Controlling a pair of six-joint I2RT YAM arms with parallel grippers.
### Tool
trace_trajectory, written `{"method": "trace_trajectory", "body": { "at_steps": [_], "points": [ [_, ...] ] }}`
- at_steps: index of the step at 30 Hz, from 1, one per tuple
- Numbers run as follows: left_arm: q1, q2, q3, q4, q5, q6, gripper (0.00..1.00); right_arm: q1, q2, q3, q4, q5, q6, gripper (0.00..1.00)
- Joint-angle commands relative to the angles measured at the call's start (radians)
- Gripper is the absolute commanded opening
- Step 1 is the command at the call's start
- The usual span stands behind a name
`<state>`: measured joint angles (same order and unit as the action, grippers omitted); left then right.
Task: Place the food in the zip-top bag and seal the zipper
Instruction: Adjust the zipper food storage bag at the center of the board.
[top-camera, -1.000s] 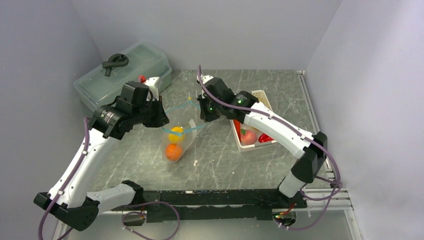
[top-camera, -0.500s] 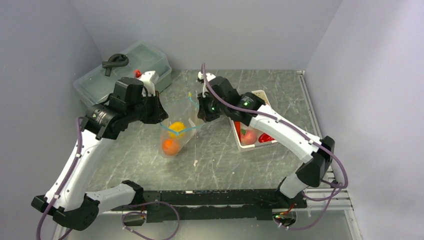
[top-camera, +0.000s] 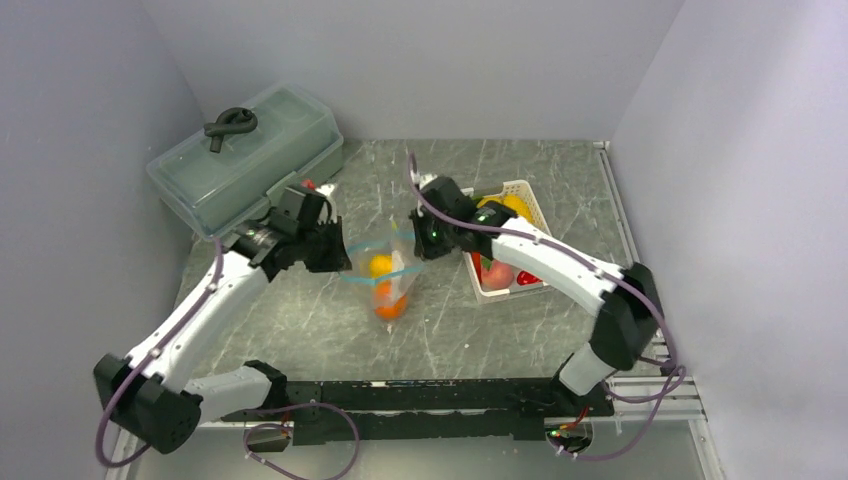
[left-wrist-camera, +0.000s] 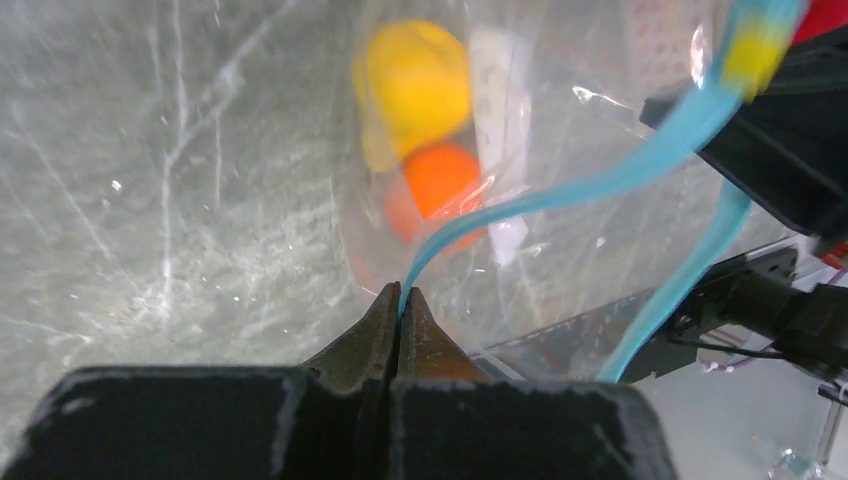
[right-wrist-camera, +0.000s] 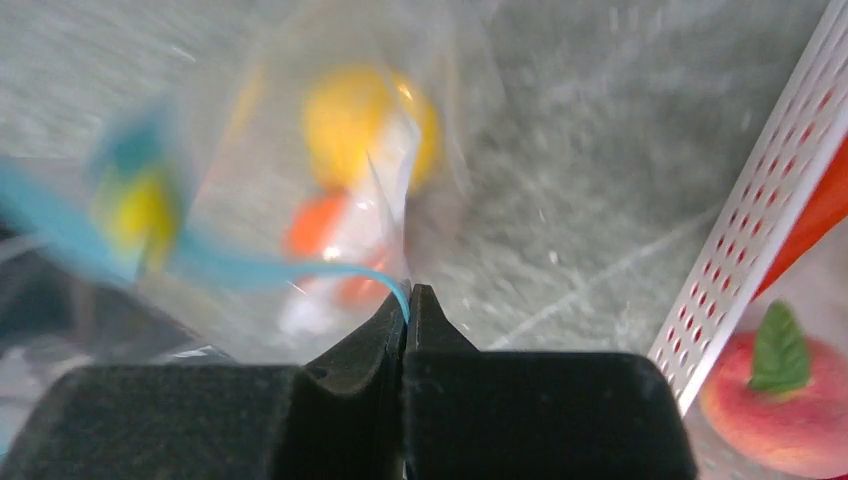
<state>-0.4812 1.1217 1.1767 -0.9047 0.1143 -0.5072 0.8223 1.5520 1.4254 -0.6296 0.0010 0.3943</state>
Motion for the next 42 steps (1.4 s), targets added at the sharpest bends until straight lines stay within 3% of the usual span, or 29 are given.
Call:
{"method": "trace_trajectory", "body": {
  "at_steps": [1,6,13,18,24,33,40,42],
  "points": [
    [0.001,0.062,-0.095,0.13,0.084,-0.061,0.0,-0.027,0.075,-0.132,0.057,-0.085,0.045,0.0],
    [0.002,0.06,-0.044,0.099,0.081,-0.039,0.0,-0.028,0.033,-0.086,0.031,-0.048,0.028,0.0],
    [0.001,0.012,0.196,-0.032,0.017,0.019,0.0,-0.024,-0.037,0.1,-0.05,0.016,-0.01,0.0],
    [0.002,-0.024,0.285,-0.087,-0.025,0.036,0.0,-0.023,-0.056,0.169,-0.091,0.066,-0.024,0.0],
    [0.002,-0.024,0.245,-0.069,-0.019,0.037,0.0,-0.022,-0.025,0.099,-0.052,0.049,-0.01,0.0],
    [0.003,0.034,0.059,0.026,0.067,0.008,0.0,-0.025,0.078,-0.021,-0.002,-0.008,0.017,0.0],
    [0.002,0.007,0.136,-0.015,0.041,0.031,0.0,-0.023,0.021,0.023,-0.013,0.015,0.012,0.0],
    [0.003,-0.002,0.168,-0.024,0.04,0.036,0.0,-0.023,-0.007,0.045,-0.012,0.028,0.009,0.04]
  ]
}}
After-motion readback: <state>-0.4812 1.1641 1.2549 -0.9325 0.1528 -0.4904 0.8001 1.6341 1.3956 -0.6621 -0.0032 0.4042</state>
